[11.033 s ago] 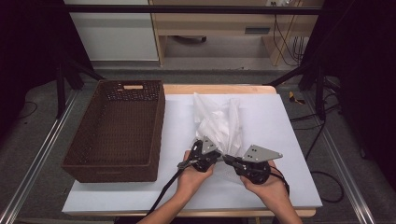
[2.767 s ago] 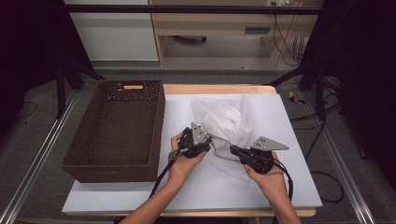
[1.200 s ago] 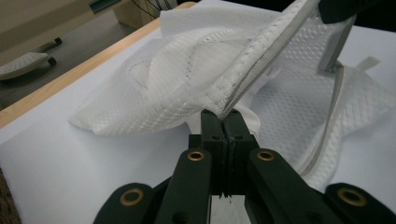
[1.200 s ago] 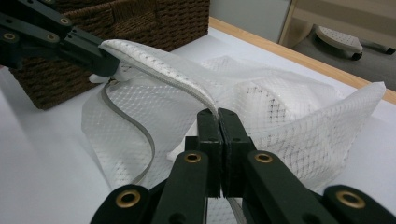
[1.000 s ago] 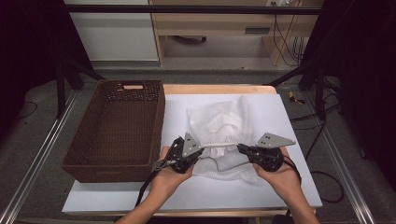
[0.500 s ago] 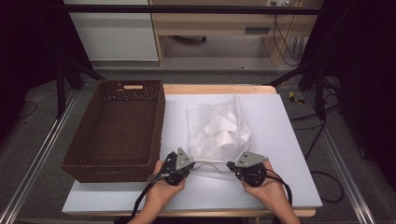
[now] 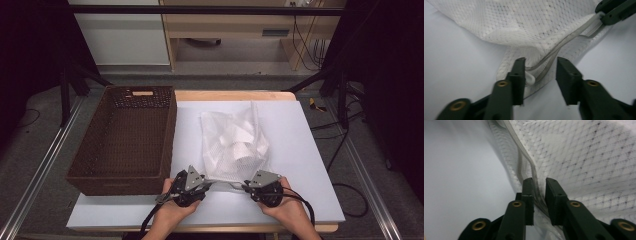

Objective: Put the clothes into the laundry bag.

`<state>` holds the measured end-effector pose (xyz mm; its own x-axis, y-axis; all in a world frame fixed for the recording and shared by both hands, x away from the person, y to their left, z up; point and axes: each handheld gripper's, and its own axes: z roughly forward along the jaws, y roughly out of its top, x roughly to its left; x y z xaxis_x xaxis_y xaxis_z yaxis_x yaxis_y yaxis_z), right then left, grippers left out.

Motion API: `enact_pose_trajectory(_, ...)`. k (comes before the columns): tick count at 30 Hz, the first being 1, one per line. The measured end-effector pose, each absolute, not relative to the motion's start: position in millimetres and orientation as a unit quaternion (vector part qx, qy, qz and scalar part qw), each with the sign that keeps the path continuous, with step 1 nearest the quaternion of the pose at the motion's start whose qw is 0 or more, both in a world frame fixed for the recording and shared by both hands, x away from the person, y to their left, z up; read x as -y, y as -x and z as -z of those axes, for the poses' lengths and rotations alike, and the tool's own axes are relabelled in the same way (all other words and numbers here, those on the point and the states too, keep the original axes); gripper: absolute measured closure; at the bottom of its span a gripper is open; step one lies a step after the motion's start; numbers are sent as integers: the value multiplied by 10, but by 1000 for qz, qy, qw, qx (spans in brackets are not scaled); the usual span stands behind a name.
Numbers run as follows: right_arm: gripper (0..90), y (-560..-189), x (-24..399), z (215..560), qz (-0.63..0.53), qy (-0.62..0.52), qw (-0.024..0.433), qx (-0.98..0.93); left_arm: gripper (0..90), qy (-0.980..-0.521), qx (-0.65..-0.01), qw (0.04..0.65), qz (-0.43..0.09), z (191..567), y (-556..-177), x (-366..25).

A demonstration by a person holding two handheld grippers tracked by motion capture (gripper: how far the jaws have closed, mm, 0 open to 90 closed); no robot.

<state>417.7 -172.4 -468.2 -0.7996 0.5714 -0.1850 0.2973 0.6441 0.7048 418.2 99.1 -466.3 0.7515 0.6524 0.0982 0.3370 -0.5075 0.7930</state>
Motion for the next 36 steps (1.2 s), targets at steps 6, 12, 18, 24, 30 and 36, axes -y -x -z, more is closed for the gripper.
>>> enact_pose_trajectory(6,635,-4129,1680,4683,-350,-228,197,-887,448,-831,-302,428,-185,4588,-4162,-1016)
enact_pose_trajectory(12,462,-4127,1673,4662,-362,-241,191,-880,307,-821,-318,441,-171,4570,-4189,-1026)
enact_pose_trajectory(18,215,-4171,1738,4554,-392,-279,194,-855,199,-812,-325,454,-171,4536,-4192,-1018)
enact_pose_trajectory(24,128,-4176,1814,4462,-423,-295,203,-832,161,-810,-323,460,-168,4522,-4180,-996)
enact_pose_trajectory(30,82,-4225,1900,4423,-431,-329,226,-809,136,-805,-329,465,-166,4517,-4185,-979)
enact_pose_trajectory(36,66,-4269,1914,4402,-434,-351,242,-793,119,-804,-330,466,-167,4506,-4183,-945)
